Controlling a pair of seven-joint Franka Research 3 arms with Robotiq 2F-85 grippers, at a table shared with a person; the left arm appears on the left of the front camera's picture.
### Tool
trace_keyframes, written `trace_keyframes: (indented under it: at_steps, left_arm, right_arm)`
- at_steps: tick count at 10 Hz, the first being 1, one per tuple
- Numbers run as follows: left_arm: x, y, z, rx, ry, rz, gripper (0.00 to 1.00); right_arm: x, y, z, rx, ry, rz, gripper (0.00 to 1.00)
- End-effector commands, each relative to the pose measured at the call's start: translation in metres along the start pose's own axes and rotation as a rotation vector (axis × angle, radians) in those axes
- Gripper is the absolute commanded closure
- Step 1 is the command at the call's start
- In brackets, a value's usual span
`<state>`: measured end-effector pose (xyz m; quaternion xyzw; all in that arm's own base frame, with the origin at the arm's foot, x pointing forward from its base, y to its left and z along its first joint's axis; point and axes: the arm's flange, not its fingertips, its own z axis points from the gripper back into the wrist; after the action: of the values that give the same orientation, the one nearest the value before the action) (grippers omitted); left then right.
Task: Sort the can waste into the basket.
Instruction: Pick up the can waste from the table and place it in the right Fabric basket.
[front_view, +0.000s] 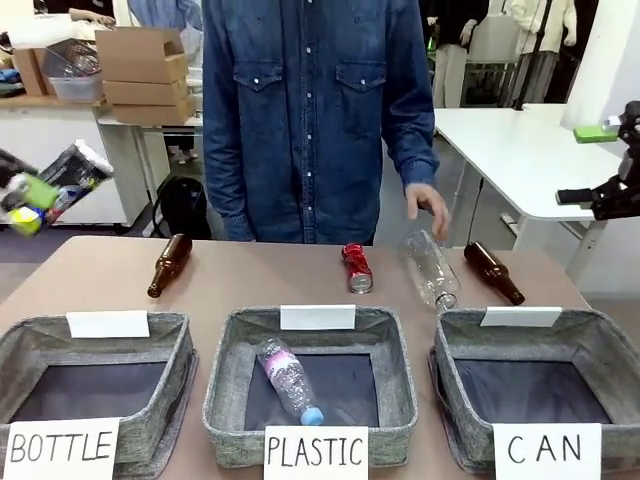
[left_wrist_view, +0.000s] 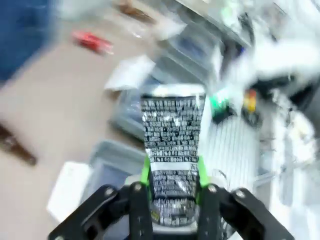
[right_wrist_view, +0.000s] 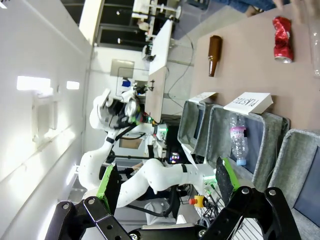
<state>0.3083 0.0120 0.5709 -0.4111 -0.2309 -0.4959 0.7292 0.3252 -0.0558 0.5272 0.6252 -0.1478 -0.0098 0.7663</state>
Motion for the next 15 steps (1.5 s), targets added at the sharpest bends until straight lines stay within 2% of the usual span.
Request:
trace_keyframes:
  at_steps: [1, 2, 3, 4, 5, 9, 10, 11, 12, 13, 14, 15]
  left_arm:
    - [-0.013, -0.05, -0.022, -0.031, 0.087, -0.213, 1.0]
    - [-0.022, -0.078, -0.031, -0.007, 0.124, -0.335, 1.0]
    - [-0.025, -0.086, -0.033, 0.1, 0.061, -0.369, 1.0]
    - [-0.024, -0.082, -0.033, 0.096, 0.027, -0.371, 1.0]
    - [-0.011, -0.084, -0.031, -0.021, 0.13, -0.29, 1.0]
    - [-0.011, -0.084, -0.031, -0.021, 0.13, -0.29, 1.0]
    - [-0.015, -0.081, -0.036, -0.007, 0.115, -0.305, 0.63]
    - [0.026, -0.089, -0.086, -0.002, 0.173, -0.383, 0.63]
    - [0.067, -0.107, -0.125, 0.003, 0.192, -0.478, 0.63]
    - [0.1, -0.129, -0.154, -0.011, 0.137, -0.577, 0.63]
    - [0.132, -0.15, -0.193, 0.014, 0.173, -0.655, 0.63]
    - [0.169, -0.171, -0.246, -0.022, 0.218, -0.776, 0.63]
  right_arm:
    - [0.004, 0.001, -0.002, 0.025, -0.009, 0.026, 0.0]
    - [0.004, 0.001, -0.002, 0.025, -0.009, 0.026, 0.0]
    - [0.004, 0.001, -0.002, 0.025, -0.009, 0.026, 0.0]
    - [0.004, 0.001, -0.002, 0.025, -0.009, 0.026, 0.0]
    - [0.004, 0.001, -0.002, 0.025, -0.009, 0.026, 0.0]
    - [0.004, 0.001, -0.002, 0.025, -0.009, 0.026, 0.0]
    - [0.004, 0.001, -0.002, 0.025, -0.009, 0.026, 0.0]
    - [0.0, 0.0, 0.0, -0.001, 0.0, 0.001, 0.0]
    - [-0.006, 0.014, 0.005, -0.062, 0.041, 0.044, 0.0]
    - [-0.008, 0.017, 0.015, -0.089, 0.06, 0.039, 0.0]
    - [-0.009, 0.014, 0.037, -0.171, 0.028, 0.0, 0.0]
    - [-0.012, 0.012, 0.071, -0.208, 0.012, -0.042, 0.0]
